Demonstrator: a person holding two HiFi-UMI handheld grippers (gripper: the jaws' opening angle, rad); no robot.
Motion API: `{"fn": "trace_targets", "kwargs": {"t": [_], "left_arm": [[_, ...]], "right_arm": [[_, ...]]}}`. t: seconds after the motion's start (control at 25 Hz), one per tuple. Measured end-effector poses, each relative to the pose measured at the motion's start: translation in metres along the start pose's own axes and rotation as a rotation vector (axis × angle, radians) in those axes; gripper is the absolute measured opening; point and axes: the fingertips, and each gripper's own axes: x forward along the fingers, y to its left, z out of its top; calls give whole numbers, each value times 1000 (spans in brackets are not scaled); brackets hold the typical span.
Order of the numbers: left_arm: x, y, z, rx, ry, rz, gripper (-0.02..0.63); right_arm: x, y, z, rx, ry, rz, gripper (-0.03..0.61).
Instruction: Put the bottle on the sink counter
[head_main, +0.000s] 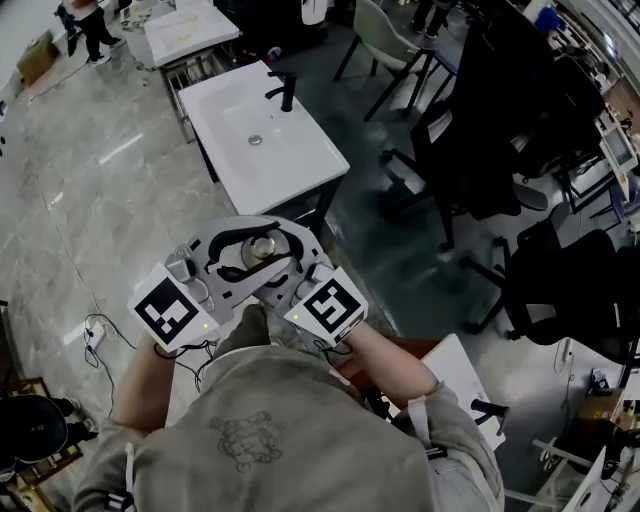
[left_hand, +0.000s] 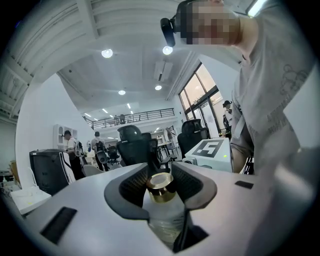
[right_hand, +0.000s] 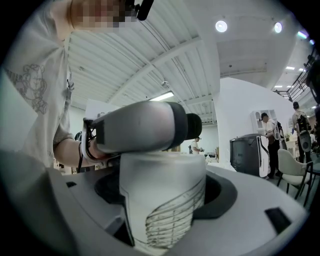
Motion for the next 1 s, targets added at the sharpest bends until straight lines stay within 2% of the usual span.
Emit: {"fn": "trace_targets", "kwargs": {"t": [0.36, 0.6, 0.8, 1.0], "left_arm": [[39, 47, -22, 15, -16, -66, 152], [51, 64, -40, 9, -21, -98, 152], [79, 125, -51, 4, -19, -145, 151], [100, 168, -60, 4, -26, -176, 150]], "right_arm": [[15, -65, -21, -12, 16, -52, 316], [25, -87, -39, -7, 40, -74, 316], [54, -151, -45, 7, 64, -113, 316], [75, -197, -51, 15, 89, -142, 316]]}}
